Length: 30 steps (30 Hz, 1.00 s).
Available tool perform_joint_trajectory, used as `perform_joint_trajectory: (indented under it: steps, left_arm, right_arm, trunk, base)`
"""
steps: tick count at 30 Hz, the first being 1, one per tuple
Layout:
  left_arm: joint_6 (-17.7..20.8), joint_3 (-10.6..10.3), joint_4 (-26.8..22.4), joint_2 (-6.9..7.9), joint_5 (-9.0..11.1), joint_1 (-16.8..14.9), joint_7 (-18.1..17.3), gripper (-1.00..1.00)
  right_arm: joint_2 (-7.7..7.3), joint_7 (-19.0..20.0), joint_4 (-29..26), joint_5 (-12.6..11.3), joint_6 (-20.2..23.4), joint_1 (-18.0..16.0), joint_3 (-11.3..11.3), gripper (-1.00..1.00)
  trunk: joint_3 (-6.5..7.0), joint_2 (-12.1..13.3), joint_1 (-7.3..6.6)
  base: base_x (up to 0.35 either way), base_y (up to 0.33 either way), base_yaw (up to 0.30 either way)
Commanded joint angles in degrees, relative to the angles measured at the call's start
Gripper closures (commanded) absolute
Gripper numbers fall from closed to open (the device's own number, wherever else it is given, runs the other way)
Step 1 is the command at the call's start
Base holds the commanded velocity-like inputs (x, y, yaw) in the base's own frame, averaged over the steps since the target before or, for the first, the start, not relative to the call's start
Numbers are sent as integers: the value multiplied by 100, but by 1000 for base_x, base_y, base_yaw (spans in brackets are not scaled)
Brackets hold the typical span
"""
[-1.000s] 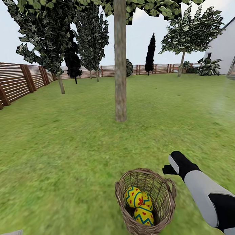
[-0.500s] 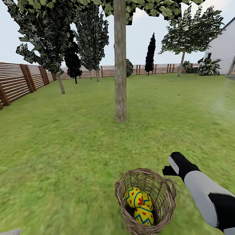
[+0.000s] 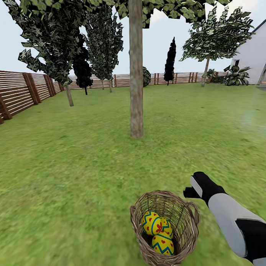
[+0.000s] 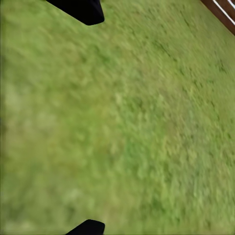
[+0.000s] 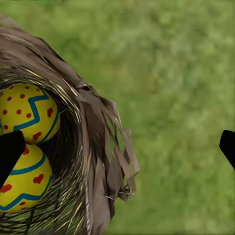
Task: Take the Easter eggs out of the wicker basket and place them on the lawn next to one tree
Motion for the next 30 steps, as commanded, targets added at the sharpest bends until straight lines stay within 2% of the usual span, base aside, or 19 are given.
perform_joint_trajectory:
  steps: [1, 7, 10, 20, 24, 30]
  left_arm:
    - [16, -3, -13, -5, -3, 4, 27, -100]
    - [6, 12, -29, -32, -7, 11, 29, -100]
    - [5, 15, -29, -32, -7, 12, 29, -100]
    - [5, 15, -21, -34, -30, 12, 38, -100]
    - [5, 15, -16, -34, -38, 12, 38, -100]
    - [5, 15, -15, -37, -51, 12, 46, -100]
  right_arm:
    - [0, -29, -7, -31, 16, -2, -22, -100]
    - [-59, -9, -16, -28, 13, -1, -23, -100]
    - [-86, -3, -20, -29, 13, -1, -18, -100]
    - [-99, 0, -3, -36, 33, -1, -22, -100]
    - [-104, 6, 15, -41, 52, -1, -23, -100]
    - [-103, 8, 40, -43, 63, -1, -23, -100]
  trunk:
    - [-5, -2, 0]
    - [-5, -2, 0]
    - [-58, -122, 65]
    - [-76, -163, 87]
    - [-148, -323, 175]
    - [-148, -323, 175]
  base:
    - [0, 0, 0]
    - [0, 0, 0]
    - [0, 0, 0]
    - [0, 0, 0]
    - [0, 0, 0]
    - [0, 0, 0]
